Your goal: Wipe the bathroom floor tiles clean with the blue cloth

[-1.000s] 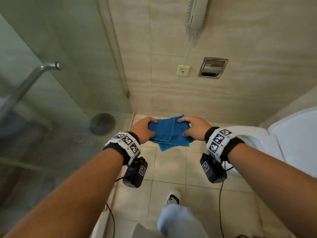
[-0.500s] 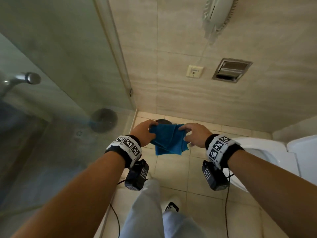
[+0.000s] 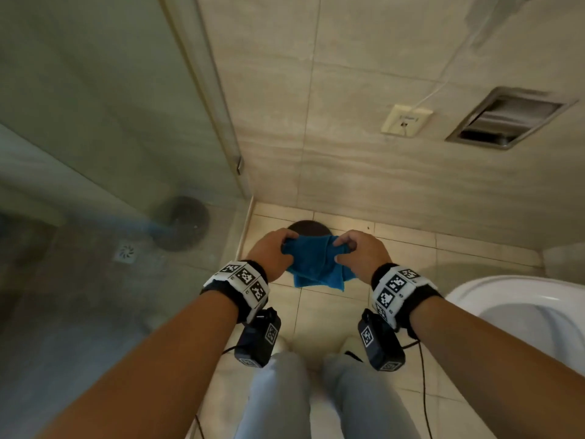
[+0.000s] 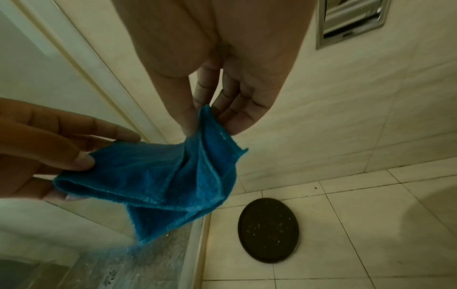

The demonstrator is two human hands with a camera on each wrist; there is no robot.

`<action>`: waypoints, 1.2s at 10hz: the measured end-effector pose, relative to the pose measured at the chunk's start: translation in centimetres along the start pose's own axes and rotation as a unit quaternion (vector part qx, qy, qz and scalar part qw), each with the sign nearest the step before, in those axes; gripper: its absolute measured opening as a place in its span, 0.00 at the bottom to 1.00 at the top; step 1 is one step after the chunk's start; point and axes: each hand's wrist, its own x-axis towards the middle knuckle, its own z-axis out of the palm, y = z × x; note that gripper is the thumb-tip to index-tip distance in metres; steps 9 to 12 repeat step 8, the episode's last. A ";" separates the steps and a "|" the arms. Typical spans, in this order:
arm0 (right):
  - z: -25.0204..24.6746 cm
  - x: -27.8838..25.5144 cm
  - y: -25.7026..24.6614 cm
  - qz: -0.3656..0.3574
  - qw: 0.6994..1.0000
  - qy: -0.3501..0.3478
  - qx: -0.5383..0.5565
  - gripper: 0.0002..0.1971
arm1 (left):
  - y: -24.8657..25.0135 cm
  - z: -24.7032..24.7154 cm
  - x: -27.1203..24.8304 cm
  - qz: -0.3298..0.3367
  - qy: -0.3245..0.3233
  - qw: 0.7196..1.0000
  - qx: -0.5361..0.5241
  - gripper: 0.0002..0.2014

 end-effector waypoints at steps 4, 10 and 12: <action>15.3 23.7 15.9 -0.049 0.996 -0.048 -0.055 0.14 | -17.4 11.2 21.9 -0.013 0.019 1.000 0.013 0.25; 24.3 39.5 28.2 -0.026 0.990 -0.047 -0.133 0.20 | -28.6 20.5 37.6 -0.003 -0.016 0.996 0.084 0.29; 24.3 39.5 28.2 -0.026 0.990 -0.047 -0.133 0.20 | -28.6 20.5 37.6 -0.003 -0.016 0.996 0.084 0.29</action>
